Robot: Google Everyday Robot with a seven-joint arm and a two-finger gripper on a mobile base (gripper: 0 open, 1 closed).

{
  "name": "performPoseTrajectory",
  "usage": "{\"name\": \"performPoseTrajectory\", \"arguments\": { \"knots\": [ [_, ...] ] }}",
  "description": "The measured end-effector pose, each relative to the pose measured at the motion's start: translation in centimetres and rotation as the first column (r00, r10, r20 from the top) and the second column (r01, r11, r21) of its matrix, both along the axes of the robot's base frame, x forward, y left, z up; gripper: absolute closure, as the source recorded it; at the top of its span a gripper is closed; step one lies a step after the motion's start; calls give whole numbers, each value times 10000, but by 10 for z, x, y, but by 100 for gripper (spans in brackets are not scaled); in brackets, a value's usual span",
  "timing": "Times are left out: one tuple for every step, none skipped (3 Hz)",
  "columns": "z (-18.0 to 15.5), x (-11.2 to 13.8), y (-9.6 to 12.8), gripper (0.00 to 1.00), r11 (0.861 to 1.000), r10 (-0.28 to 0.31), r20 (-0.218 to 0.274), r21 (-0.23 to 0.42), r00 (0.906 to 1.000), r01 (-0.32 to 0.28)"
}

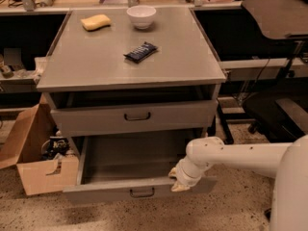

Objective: Open middle drawer

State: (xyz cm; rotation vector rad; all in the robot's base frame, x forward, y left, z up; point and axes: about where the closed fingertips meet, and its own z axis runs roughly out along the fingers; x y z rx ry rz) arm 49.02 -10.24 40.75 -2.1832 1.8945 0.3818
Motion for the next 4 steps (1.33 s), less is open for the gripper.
{"name": "performPoseTrajectory", "arguments": {
  "knots": [
    [-3, -8, 2, 100, 9999, 45, -157, 133, 9999, -43],
    [-5, -17, 4, 100, 9996, 100, -351, 269, 9993, -90],
    [-4, -17, 4, 100, 9996, 100, -351, 269, 9993, -90],
    [-7, -27, 3, 100, 9992, 88, -558, 387, 9984, -66]
  ]
}}
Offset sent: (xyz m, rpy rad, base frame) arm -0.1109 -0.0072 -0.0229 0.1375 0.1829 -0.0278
